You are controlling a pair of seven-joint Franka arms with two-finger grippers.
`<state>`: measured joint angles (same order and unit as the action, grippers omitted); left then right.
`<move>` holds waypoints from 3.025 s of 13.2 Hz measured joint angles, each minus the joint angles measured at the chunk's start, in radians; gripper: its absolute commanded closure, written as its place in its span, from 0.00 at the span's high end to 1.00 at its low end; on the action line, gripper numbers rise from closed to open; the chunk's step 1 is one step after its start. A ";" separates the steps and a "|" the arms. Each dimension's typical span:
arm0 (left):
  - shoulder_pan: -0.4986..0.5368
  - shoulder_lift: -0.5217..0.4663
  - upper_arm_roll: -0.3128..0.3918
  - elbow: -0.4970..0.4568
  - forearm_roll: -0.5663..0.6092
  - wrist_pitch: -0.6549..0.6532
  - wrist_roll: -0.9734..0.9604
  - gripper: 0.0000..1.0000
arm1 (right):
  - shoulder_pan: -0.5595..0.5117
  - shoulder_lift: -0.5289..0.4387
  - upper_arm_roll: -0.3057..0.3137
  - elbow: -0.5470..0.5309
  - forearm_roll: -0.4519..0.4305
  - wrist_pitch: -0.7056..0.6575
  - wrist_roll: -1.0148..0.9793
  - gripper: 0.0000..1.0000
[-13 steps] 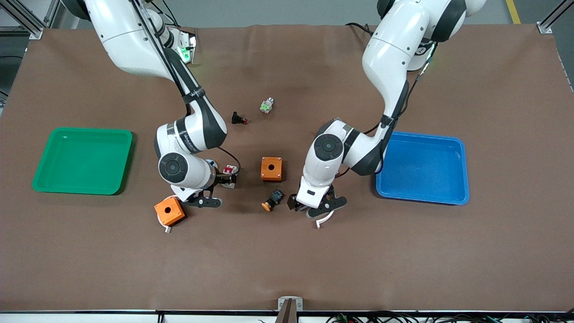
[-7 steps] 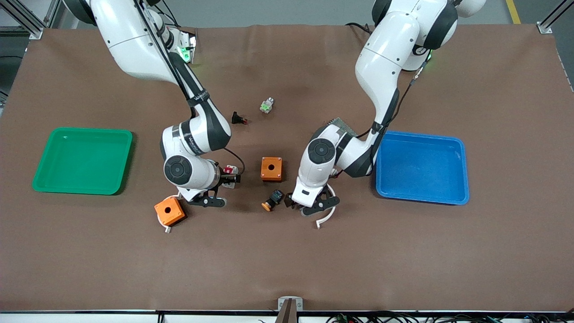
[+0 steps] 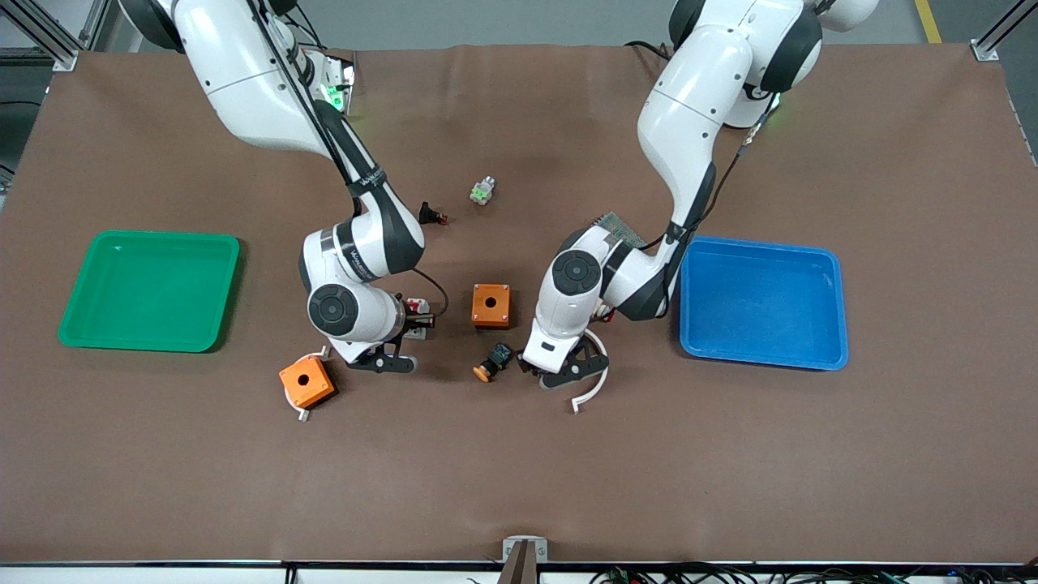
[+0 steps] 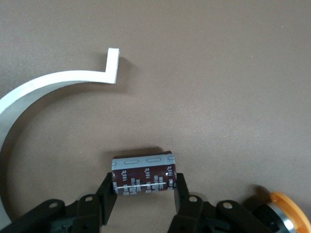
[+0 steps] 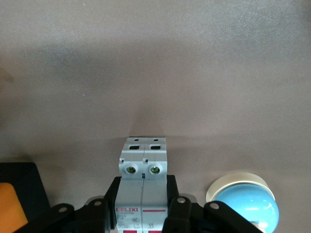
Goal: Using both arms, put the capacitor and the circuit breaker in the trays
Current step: 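Grasp the breaker with the right gripper while the left gripper grasps the capacitor, then carry the breaker to the green tray while the left gripper carries the capacitor, then lower the breaker into the green tray while the left gripper lowers the capacitor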
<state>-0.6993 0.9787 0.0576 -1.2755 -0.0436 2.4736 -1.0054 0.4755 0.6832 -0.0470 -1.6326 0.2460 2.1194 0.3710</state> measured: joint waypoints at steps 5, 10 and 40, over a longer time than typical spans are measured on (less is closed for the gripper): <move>0.006 -0.016 0.005 0.021 0.000 -0.021 0.000 0.00 | -0.012 -0.013 -0.037 0.127 -0.001 -0.192 -0.002 0.00; 0.078 -0.159 0.011 0.029 0.000 -0.355 0.103 0.00 | -0.077 -0.123 -0.065 0.189 -0.189 -0.398 -0.018 0.00; 0.481 -0.486 0.008 -0.441 0.000 -0.443 0.919 1.00 | -0.696 -0.272 -0.063 -0.405 -0.296 0.062 -0.930 1.00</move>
<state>-0.2178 0.4927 0.0660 -1.7167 -0.0439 2.0310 -0.0860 -0.2202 0.4117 -0.1104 -2.0377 -0.0498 2.1814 -0.5587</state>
